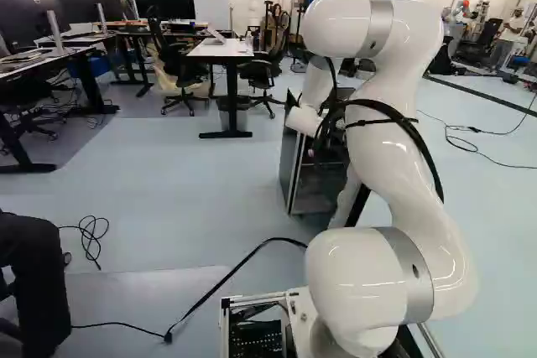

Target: Open the fridge door

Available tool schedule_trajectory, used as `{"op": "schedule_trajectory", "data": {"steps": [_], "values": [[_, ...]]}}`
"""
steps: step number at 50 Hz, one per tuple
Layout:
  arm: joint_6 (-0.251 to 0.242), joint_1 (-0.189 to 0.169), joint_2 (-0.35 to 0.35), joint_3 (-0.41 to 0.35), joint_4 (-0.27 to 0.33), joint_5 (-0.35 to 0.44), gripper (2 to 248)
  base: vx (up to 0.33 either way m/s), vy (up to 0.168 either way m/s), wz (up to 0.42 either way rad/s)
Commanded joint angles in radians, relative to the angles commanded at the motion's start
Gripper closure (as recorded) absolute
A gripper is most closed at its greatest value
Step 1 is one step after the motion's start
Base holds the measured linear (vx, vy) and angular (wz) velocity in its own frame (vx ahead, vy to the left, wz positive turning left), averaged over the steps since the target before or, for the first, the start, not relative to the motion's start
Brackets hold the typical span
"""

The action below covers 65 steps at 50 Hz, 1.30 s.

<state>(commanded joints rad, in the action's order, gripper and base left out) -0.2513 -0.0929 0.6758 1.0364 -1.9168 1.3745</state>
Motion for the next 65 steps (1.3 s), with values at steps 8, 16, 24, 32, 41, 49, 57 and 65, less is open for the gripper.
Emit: {"op": "schedule_trajectory", "data": {"steps": [8,16,24,32,41,49,57,65], "values": [[0.000,-0.004,0.001,0.002,0.000,0.000,3,0.000,0.000,0.000],[0.000,-0.003,-0.005,-0.012,0.000,0.000,3,0.000,0.000,0.000],[0.000,0.006,-0.022,-0.051,0.000,0.000,3,0.000,0.000,0.000],[0.000,0.032,-0.044,-0.102,0.000,0.000,3,0.000,0.000,0.000],[0.000,0.073,-0.068,-0.160,0.000,0.000,3,0.000,0.000,0.000],[0.000,0.117,-0.088,-0.211,0.000,0.000,3,0.000,0.000,0.000],[0.000,0.163,-0.101,-0.244,0.000,0.000,3,0.000,0.000,0.000],[0.000,0.207,-0.105,-0.254,0.000,0.000,3,0.000,0.000,0.000]]}}
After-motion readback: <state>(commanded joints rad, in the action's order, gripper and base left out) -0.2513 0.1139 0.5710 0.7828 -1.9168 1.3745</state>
